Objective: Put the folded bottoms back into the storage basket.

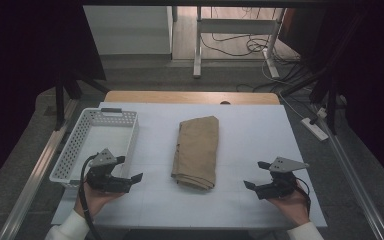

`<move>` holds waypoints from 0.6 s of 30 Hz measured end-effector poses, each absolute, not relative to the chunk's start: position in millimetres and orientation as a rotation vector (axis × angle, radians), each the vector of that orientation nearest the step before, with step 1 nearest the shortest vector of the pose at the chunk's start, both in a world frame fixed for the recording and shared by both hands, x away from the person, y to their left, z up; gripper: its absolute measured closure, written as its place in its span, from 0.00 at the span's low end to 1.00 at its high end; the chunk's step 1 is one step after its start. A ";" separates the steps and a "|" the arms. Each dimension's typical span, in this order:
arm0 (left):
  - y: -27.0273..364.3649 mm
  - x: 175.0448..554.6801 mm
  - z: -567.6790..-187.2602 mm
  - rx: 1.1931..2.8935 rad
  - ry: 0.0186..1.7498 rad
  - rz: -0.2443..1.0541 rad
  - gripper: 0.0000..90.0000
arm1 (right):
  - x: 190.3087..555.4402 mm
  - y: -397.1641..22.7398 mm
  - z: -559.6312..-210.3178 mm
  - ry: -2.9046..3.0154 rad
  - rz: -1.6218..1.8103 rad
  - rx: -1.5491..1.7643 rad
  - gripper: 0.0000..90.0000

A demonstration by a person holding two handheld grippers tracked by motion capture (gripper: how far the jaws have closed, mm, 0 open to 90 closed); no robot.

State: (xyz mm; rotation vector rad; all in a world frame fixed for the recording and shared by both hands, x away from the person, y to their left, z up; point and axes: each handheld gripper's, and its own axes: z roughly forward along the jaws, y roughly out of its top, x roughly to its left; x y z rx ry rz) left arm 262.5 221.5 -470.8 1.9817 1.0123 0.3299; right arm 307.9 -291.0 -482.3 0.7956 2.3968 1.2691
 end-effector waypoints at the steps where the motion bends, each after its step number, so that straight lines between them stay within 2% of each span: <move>1: 221.2 262.6 -471.0 1.982 1.011 0.329 0.09 | 308.0 -291.1 -482.3 2.398 1.270 0.796 0.13; 18: 219.8 264.0 -470.1 1.988 0.993 0.327 0.10 | 307.0 -292.0 -483.1 2.393 1.277 0.806 0.13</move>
